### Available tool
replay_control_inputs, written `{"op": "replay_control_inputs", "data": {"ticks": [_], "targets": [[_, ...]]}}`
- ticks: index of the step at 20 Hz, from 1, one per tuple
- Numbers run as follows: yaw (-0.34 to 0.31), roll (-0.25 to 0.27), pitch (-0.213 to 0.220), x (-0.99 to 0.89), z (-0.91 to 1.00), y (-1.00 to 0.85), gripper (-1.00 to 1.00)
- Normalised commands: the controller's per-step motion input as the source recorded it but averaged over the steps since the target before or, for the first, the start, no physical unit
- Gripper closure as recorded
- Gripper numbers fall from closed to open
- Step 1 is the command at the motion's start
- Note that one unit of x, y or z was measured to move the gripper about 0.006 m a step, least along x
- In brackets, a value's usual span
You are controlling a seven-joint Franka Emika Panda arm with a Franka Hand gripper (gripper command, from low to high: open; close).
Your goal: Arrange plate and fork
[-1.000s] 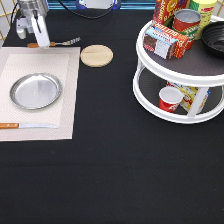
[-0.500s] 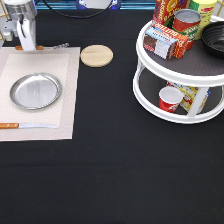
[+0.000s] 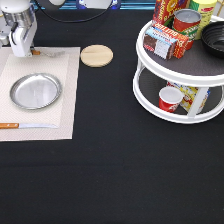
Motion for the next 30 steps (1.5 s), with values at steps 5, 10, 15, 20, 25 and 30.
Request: {"op": "replay_control_inputs", "data": {"ticks": [5,10,15,20,25,30], "targets": [[0.007,-0.008,0.083,-0.01,0.02,0.0,1.0],[0.261,0.0,0.041,0.04,0.19,-0.03,1.0],[0.268,0.0,0.037,0.0,0.12,-0.19,1.0],[0.159,0.0,0.048,0.05,-0.06,-0.24,1.0],[0.035,0.009,0.083,0.39,-0.01,-0.13,1.0],[-0.057,0.051,0.12,0.34,0.25,-0.22,1.0]]}}
